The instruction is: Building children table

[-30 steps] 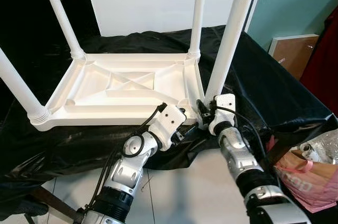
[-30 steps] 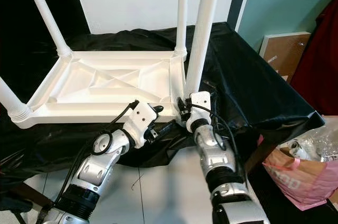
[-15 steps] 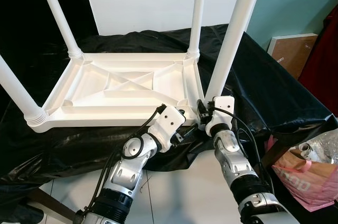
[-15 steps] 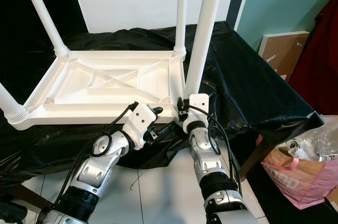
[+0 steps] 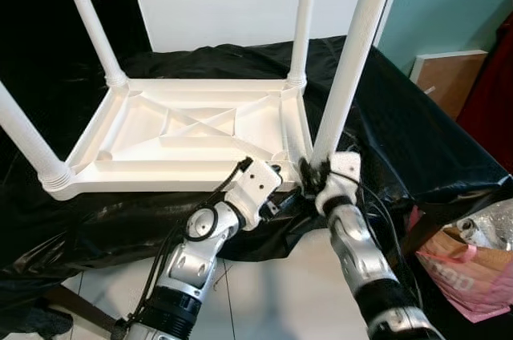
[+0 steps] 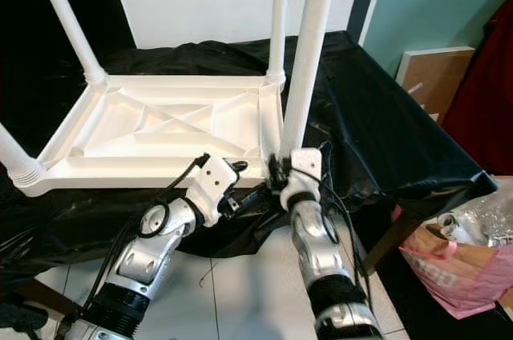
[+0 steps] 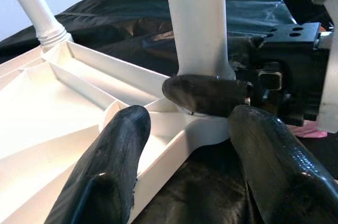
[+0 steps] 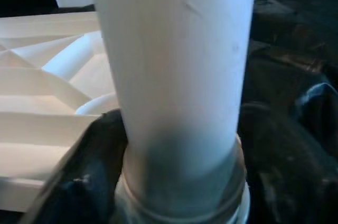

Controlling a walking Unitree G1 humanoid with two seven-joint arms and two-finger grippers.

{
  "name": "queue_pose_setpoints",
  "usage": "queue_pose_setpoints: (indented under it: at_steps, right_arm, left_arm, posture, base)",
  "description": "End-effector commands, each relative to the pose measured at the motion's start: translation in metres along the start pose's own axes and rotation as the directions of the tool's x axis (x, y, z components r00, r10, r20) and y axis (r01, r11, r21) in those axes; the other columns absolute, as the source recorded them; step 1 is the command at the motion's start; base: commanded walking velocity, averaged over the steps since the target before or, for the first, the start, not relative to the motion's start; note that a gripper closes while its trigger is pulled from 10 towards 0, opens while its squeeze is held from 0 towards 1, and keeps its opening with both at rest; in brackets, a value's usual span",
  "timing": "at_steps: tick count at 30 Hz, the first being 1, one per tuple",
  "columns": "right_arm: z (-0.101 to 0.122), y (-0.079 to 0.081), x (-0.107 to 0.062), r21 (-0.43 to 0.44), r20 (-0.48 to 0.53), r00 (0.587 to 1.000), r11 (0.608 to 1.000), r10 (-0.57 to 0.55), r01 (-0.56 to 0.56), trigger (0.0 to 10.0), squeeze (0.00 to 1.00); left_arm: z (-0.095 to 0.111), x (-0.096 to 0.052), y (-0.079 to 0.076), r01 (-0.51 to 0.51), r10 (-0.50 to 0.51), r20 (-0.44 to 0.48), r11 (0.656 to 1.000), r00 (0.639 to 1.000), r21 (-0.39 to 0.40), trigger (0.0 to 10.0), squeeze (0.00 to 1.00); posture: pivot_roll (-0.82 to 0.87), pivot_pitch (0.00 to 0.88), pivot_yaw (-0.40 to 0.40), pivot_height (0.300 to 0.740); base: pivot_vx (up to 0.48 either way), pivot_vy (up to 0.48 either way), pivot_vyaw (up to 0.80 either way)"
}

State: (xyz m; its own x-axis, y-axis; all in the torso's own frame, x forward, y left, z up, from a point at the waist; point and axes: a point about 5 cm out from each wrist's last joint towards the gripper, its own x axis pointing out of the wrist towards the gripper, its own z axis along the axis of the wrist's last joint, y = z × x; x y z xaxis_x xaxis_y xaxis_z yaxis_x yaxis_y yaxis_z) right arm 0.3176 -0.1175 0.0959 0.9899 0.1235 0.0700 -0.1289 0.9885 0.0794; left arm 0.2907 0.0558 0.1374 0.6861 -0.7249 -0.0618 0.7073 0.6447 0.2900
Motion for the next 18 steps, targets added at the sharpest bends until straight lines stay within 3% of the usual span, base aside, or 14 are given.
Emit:
queue_pose_setpoints:
  at_steps: [1, 11, 12, 18]
  right_arm:
    - [0.002, -0.007, -0.004, 0.003, 0.019, 0.999, 0.999, 0.034, -0.034, 10.0, 1.0]
    - [0.005, -0.029, -0.006, -0.027, 0.014, 0.979, 0.979, 0.202, -0.202, 10.0, 1.0]
    - [0.009, -0.03, -0.002, -0.041, 0.009, 0.963, 0.962, 0.269, -0.269, 10.0, 0.0]
    - [0.017, -0.029, 0.008, -0.087, -0.001, 0.926, 0.923, 0.377, -0.376, 10.0, 0.0]
  left_arm:
    - [-0.003, 0.0, 0.001, -0.062, 0.062, -0.02, 0.998, 0.998, 0.007, 10.0, 0.0]
    - [-0.001, 0.002, 0.003, -0.055, 0.056, -0.015, 0.998, 0.998, 0.009, 10.0, 0.0]
    - [-0.001, 0.002, 0.004, -0.054, 0.054, -0.015, 0.998, 0.998, 0.011, 10.0, 0.0]
    - [0.0, 0.002, 0.005, -0.052, 0.052, -0.015, 0.999, 0.999, 0.015, 10.0, 0.0]
  posture:
    - [-0.04, 0.0, -0.01, 0.74]
    - [-0.05, 0.0, 0.001, 0.74]
    - [-0.05, 0.0, 0.006, 0.74]
    - [-0.05, 0.0, 0.012, 0.74]
  base:
    - [0.0, 0.0, 0.0]
    - [0.0, 0.0, 0.0]
    - [0.0, 0.0, 0.0]
    - [0.0, 0.0, 0.0]
